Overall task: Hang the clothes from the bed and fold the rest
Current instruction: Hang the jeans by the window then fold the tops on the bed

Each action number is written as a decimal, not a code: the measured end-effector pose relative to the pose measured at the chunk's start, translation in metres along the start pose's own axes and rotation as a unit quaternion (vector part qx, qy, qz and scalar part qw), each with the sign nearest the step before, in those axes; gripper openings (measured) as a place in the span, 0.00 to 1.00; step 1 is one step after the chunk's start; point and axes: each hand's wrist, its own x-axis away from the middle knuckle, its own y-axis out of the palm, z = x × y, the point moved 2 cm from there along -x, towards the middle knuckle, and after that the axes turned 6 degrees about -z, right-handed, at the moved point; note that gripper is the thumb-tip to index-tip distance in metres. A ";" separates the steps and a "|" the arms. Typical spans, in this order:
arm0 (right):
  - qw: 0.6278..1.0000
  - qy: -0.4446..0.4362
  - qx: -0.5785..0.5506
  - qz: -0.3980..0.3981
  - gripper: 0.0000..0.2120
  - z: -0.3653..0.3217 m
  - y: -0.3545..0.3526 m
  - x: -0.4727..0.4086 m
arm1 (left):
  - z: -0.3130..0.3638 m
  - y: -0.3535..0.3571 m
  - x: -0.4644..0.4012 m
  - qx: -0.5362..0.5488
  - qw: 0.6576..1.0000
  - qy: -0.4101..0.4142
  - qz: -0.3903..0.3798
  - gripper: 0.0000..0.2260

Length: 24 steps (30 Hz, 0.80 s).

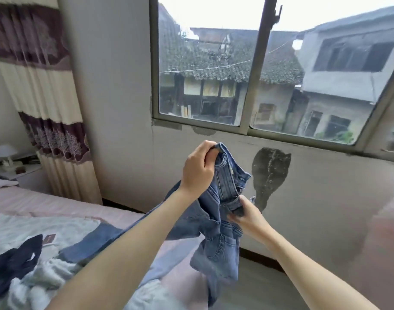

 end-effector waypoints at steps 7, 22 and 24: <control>0.978 0.115 0.168 0.050 0.17 0.076 -0.100 0.107 | 0.109 0.076 0.001 0.162 0.982 0.031 -0.092 0.06; 0.938 0.194 0.002 0.289 0.08 0.148 -0.253 0.279 | 0.231 0.185 -0.012 0.311 0.937 -0.053 -0.152 0.10; 0.929 0.188 0.009 0.319 0.11 0.155 -0.268 0.306 | 0.248 0.203 -0.010 0.322 0.930 -0.066 -0.162 0.10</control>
